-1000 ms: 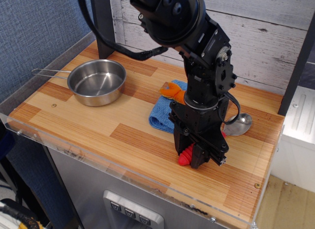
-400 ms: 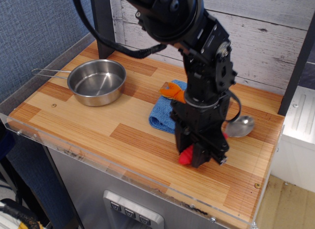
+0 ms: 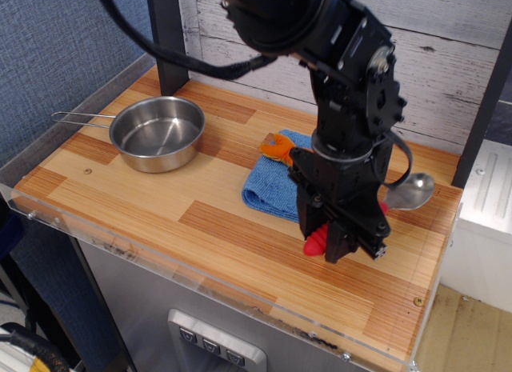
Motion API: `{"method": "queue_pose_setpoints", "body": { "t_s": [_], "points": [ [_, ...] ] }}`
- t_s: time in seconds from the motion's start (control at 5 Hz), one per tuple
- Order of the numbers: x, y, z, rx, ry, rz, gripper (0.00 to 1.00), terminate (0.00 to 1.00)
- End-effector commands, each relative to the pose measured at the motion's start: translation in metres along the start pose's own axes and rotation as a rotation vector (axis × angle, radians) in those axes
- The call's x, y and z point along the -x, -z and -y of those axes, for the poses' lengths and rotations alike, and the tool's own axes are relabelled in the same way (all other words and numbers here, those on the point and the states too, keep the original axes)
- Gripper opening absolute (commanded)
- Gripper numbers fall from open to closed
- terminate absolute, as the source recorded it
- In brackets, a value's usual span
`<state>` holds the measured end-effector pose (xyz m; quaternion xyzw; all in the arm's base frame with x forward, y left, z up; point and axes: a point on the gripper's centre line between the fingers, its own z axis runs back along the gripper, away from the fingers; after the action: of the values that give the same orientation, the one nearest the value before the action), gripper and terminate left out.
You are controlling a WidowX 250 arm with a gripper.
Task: Place the red spoon to the right of the silver pot.
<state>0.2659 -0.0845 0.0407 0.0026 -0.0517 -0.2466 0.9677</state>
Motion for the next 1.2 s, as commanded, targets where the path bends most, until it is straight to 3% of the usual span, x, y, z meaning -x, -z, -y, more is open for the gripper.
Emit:
{"method": "queue_pose_setpoints", "body": {
  "t_s": [0.0, 0.2, 0.8, 1.0],
  "points": [
    [0.016, -0.049, -0.032, -0.043, -0.199, 0.094, 0.0, 0.0],
    [0.028, -0.055, -0.051, -0.053, -0.392, 0.082, 0.0, 0.0],
    [0.044, -0.053, -0.075, -0.04, -0.765, 0.138, 0.0, 0.0],
    [0.051, -0.049, -0.079, -0.061, -0.876, 0.139, 0.0, 0.0]
  ]
}}
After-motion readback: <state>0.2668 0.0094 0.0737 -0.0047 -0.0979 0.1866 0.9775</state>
